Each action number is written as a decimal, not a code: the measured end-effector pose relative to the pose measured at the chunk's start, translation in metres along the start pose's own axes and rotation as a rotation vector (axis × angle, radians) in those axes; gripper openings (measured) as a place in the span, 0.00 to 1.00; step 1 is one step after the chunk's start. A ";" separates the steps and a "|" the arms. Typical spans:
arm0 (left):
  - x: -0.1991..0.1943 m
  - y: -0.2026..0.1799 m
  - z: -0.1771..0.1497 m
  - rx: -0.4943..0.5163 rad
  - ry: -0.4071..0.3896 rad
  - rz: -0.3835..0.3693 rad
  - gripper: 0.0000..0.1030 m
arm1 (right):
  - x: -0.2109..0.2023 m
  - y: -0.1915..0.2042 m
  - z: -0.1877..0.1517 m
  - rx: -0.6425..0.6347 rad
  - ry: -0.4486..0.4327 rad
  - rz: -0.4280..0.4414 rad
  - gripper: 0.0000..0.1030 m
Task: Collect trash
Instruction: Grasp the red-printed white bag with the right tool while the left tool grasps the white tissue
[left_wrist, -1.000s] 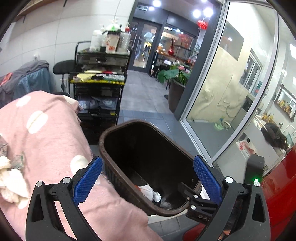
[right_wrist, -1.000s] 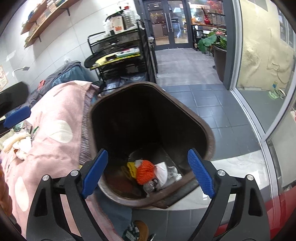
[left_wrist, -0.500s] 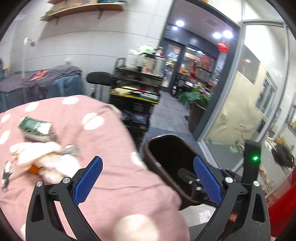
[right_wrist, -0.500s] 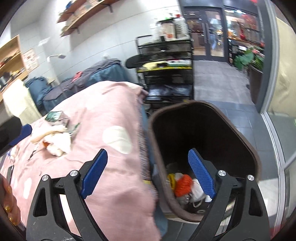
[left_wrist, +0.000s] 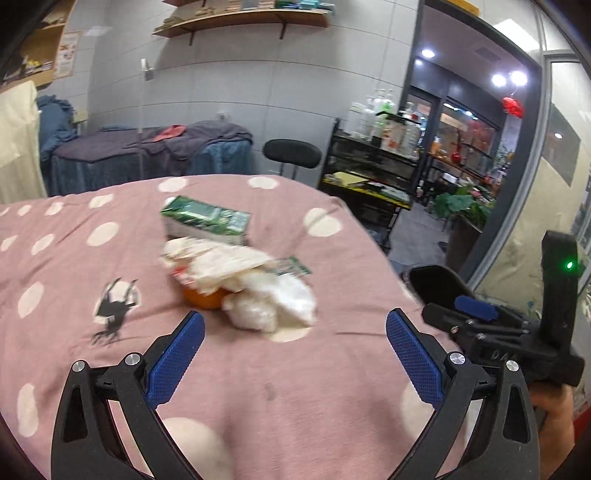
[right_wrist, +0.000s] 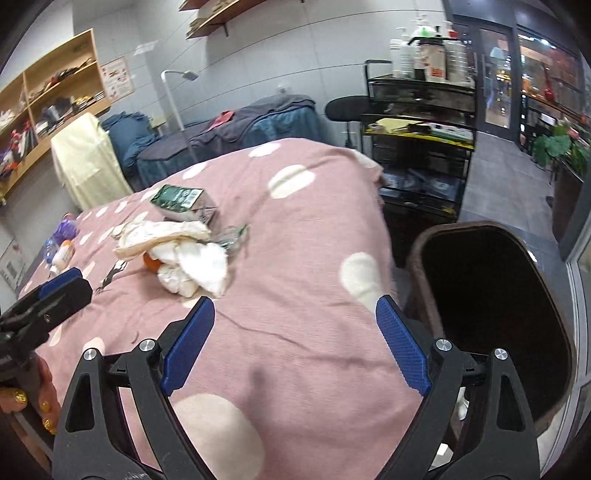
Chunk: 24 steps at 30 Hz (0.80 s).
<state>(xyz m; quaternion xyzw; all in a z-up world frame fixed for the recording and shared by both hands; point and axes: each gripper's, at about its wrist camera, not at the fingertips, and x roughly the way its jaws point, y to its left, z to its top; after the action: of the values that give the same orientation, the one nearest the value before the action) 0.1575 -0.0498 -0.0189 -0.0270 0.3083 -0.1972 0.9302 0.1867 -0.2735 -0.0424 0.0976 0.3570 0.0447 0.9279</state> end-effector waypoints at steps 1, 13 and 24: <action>0.000 0.007 -0.003 -0.007 0.006 0.018 0.94 | 0.003 0.006 0.002 -0.014 0.008 0.003 0.86; 0.002 0.081 -0.023 -0.090 0.083 0.116 0.94 | 0.053 0.064 0.025 -0.138 0.106 0.078 0.86; 0.011 0.087 -0.015 -0.072 0.092 0.111 0.94 | 0.097 0.137 0.055 -0.335 0.140 0.201 0.85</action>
<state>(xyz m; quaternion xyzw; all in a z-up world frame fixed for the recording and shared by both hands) 0.1876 0.0272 -0.0524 -0.0341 0.3586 -0.1353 0.9230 0.2937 -0.1335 -0.0368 -0.0262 0.3966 0.2024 0.8950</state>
